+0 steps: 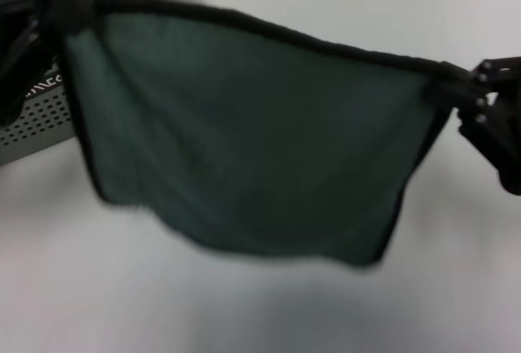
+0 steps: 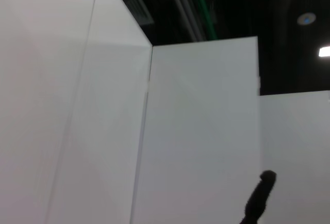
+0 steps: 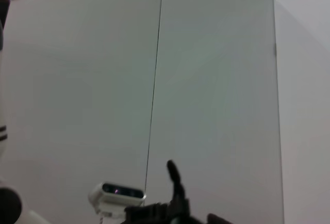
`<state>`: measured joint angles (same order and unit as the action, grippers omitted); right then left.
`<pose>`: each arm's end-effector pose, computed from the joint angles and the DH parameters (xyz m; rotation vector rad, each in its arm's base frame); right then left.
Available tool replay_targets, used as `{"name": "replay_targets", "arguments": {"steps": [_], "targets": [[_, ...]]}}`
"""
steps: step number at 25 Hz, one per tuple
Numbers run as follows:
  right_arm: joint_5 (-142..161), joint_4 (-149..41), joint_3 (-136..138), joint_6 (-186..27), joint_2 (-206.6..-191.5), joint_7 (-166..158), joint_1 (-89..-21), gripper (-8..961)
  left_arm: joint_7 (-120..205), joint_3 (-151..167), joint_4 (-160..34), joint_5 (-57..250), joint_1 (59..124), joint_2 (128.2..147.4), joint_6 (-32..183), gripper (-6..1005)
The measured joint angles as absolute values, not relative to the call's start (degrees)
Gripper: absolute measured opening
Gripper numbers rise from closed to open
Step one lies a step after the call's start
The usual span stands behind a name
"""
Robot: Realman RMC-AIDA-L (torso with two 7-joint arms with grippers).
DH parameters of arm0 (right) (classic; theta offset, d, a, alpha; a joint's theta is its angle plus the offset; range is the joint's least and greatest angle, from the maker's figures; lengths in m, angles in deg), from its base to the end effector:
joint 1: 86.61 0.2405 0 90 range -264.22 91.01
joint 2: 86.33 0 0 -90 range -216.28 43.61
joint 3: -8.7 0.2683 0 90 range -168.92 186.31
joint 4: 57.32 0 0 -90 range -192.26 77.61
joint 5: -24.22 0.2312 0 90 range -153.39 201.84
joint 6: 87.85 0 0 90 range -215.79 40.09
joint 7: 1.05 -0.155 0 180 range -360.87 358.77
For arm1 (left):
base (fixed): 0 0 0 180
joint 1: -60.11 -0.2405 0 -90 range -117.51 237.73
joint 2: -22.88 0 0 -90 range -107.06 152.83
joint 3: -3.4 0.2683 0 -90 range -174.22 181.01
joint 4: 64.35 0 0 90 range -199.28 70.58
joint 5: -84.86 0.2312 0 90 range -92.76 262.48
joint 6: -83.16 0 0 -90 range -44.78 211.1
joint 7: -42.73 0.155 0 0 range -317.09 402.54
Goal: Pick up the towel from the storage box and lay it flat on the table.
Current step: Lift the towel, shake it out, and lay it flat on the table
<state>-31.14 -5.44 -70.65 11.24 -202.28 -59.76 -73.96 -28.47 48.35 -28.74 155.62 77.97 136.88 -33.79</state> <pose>0.1999 0.2866 0.0219 -2.4625 -0.1273 1.4786 -0.2675 0.2802 0.0893 -2.3375 -0.1774 -1.5838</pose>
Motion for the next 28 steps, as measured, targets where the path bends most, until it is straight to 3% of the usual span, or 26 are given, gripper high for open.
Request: {"name": "replay_targets", "arguments": {"steps": [4,13,28], "targets": [[-32.39,-4.27,-71.29,9.54,-201.98,-64.74,-73.66,7,-30.46,54.03,-26.34,151.5,73.61,136.43,-32.11,30],[-37.75,-32.81,-76.82,-6.38,-202.55,-68.14,-56.41,7,-18.64,47.17,-39.2,170.44,76.97,138.11,-11.86,29],[-33.3,-34.29,-75.91,-16.87,-201.79,-68.67,-54.53,40,-16.09,46.25,-39.28,172.72,80.23,138.84,-1.36,30]]}}
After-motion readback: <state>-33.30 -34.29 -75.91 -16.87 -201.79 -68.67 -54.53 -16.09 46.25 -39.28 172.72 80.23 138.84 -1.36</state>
